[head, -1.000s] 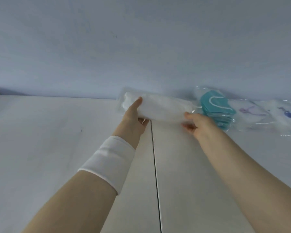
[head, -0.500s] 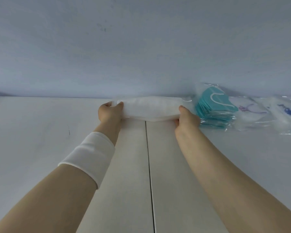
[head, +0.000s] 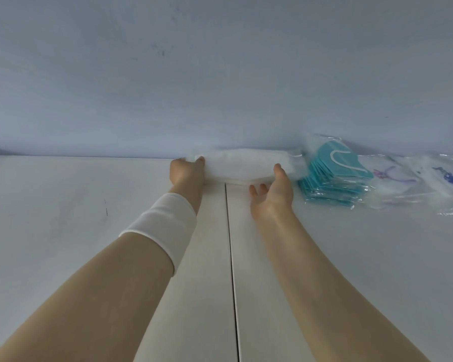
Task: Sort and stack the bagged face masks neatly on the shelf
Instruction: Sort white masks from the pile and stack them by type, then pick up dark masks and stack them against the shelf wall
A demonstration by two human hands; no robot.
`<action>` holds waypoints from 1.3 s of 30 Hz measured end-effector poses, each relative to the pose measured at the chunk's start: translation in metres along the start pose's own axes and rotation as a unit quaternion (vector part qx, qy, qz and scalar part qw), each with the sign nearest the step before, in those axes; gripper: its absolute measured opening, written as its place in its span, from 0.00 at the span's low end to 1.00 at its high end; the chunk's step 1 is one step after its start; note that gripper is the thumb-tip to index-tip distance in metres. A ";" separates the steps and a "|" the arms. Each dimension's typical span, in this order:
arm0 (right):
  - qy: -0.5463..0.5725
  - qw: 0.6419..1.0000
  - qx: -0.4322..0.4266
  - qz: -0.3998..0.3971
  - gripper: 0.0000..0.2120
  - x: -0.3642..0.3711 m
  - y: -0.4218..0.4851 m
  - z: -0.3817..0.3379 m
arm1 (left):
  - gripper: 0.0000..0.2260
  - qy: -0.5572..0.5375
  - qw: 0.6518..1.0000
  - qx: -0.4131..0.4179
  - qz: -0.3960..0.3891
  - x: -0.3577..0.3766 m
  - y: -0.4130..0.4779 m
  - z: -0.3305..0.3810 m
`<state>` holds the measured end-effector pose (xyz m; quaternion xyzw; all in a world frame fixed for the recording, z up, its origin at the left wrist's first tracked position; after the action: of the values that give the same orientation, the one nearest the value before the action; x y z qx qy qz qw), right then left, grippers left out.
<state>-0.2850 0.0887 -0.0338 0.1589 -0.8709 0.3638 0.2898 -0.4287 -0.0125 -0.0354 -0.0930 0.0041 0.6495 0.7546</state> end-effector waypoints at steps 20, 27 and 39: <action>-0.345 0.932 -0.110 -0.015 0.27 -0.002 -0.044 0.029 | 0.28 0.309 0.936 0.166 -0.034 -0.052 -0.025 0.020; -0.642 0.717 -0.253 -0.098 0.26 0.086 -0.109 0.109 | 0.25 0.500 0.825 0.261 -0.030 -0.183 -0.020 0.044; -0.726 0.633 -0.217 -0.160 0.28 0.221 -0.186 0.353 | 0.20 0.523 0.827 0.202 0.047 -0.487 0.072 0.026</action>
<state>-0.5043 -0.3092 0.0040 0.4408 -0.8152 -0.1205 -0.3559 -0.5788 -0.4754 0.0427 -0.2637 0.5340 0.5230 0.6097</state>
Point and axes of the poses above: each hand's wrist, its own y-axis towards the middle knuckle, its own x-axis out of the palm, z = x × y, the point moved 6 cm from there along y, towards the middle knuckle, and after that the axes turned 5 degrees about x, right-handed, at the moved point
